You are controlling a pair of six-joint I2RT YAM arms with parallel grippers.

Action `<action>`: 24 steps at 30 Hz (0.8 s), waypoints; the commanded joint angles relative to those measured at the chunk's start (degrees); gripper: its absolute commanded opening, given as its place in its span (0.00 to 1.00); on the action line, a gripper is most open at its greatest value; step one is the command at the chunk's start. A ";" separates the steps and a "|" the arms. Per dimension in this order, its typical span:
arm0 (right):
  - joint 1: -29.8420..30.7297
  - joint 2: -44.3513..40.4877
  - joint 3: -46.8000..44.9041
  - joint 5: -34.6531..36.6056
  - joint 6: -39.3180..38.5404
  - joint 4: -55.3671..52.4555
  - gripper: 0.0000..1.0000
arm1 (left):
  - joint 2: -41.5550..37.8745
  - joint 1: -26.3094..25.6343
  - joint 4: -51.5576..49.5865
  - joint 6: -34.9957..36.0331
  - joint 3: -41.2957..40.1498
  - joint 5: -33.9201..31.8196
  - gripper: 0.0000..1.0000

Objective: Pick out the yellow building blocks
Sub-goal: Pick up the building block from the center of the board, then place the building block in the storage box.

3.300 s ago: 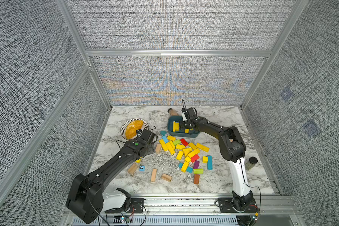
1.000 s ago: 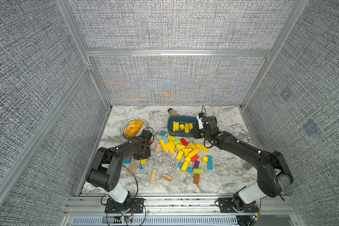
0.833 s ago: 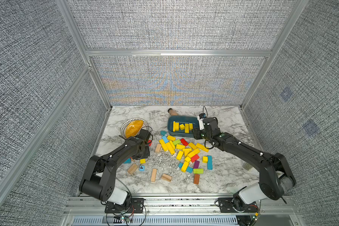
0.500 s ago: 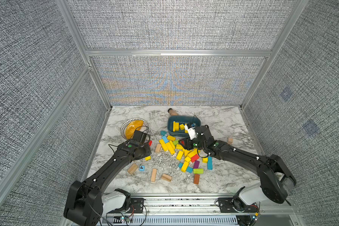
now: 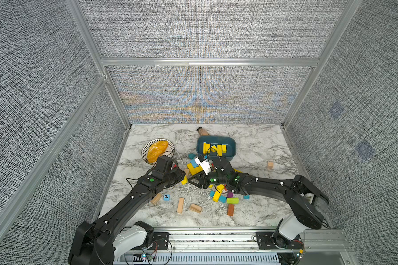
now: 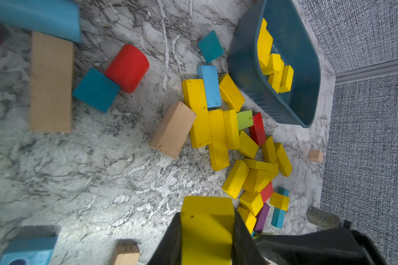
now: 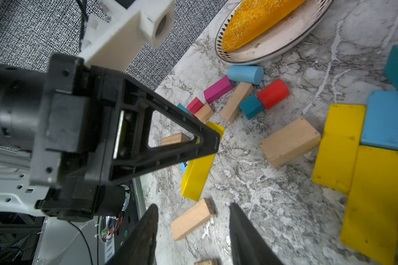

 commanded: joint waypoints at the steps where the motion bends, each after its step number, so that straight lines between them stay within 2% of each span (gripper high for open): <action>1: 0.47 1.86 1.46 -0.65 1.42 2.47 0.51 | -0.25 -0.61 2.61 -1.59 0.03 0.04 0.17; 9: 0.43 4.63 3.32 0.58 2.16 2.64 0.44 | -0.39 -1.19 3.26 -2.16 -0.47 -0.11 0.17; 19: 0.31 6.59 4.43 0.12 3.24 3.18 0.18 | 0.15 -1.35 4.06 -2.38 -0.49 -0.29 0.17; 24: 0.29 6.52 4.40 0.21 3.76 3.19 0.09 | 0.59 -1.35 4.33 -2.32 -0.24 -0.15 0.17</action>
